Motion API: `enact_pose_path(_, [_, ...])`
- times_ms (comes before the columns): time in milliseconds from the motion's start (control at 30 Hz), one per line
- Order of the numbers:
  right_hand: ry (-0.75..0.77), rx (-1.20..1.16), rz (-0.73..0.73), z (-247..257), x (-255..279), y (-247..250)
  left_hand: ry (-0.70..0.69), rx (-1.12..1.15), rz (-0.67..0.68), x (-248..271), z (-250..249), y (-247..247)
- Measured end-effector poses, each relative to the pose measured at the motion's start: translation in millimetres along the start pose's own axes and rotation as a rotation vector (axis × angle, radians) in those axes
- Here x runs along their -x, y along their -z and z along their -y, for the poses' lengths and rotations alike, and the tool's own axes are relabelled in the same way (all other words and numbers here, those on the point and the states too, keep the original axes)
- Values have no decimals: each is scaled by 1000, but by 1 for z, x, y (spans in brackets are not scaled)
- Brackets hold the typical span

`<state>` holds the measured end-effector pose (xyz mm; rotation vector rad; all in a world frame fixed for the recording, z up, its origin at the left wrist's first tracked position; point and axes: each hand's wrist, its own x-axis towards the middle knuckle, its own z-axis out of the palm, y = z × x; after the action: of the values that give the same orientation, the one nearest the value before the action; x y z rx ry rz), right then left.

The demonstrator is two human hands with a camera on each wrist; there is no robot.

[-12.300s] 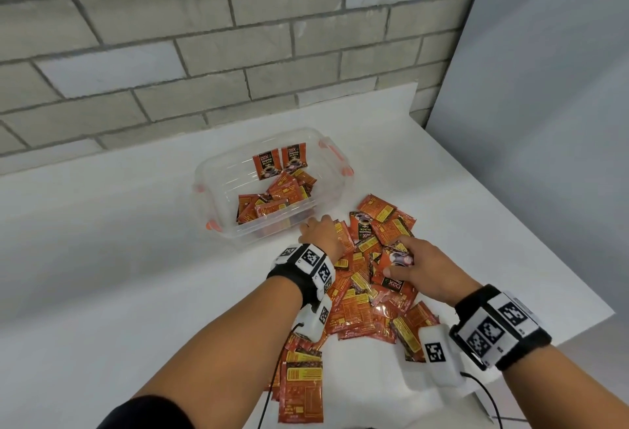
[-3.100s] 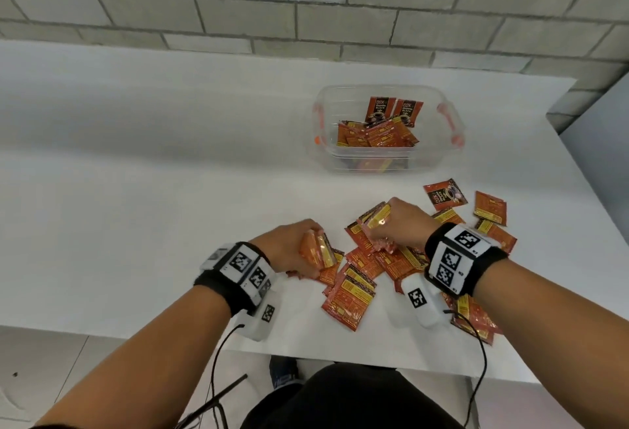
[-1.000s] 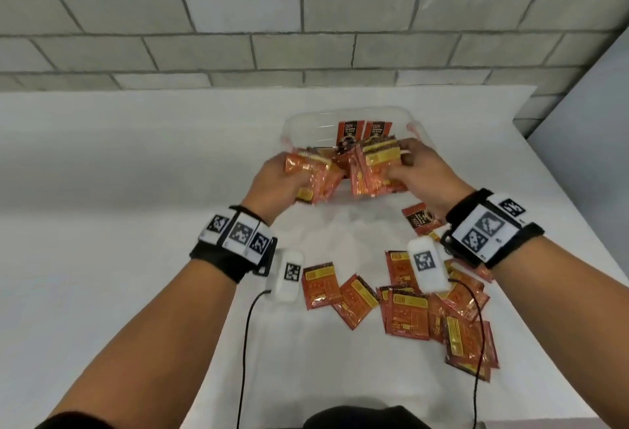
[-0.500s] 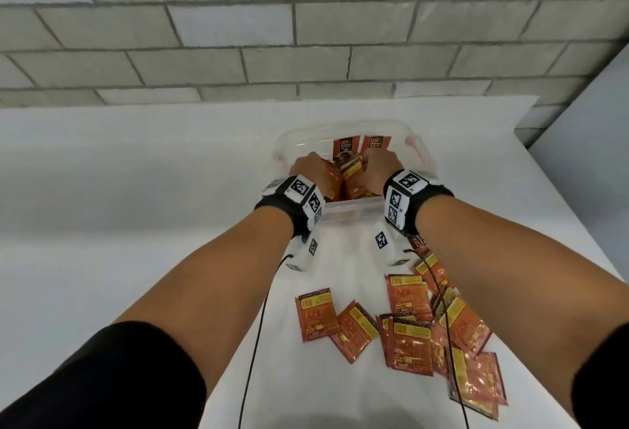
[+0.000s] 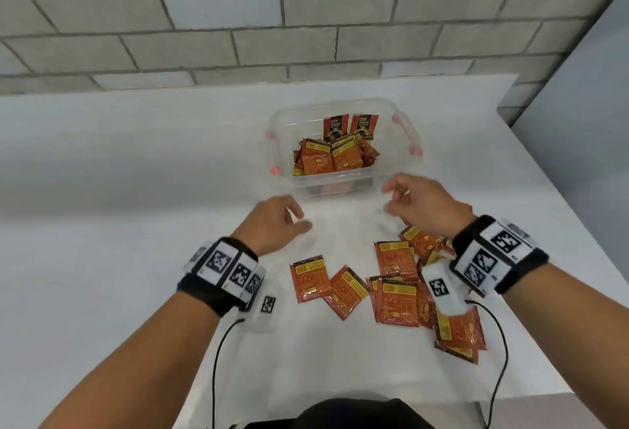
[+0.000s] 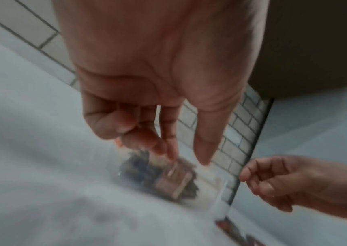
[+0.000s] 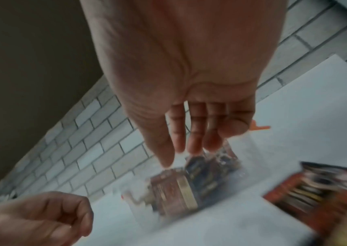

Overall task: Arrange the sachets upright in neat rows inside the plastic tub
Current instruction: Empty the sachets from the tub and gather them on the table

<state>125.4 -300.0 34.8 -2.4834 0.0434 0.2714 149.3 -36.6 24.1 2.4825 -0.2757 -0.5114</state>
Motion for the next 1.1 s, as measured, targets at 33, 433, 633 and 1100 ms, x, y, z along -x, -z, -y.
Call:
enact_pose_path(33, [-14,88,91,-8,6,-7,19,-59,91,4,6,-11])
enact_pose_path(433, [7,612,264,-28,18,-53,47,-313,184,13,15,-70])
enact_pose_path(633, [-60,292,149,-26,15,-49,78,-171,179,11,20,-56])
enact_pose_path(1100, [-81,290,480,-18,68,-56,-202,-264,402,21,-14,-96])
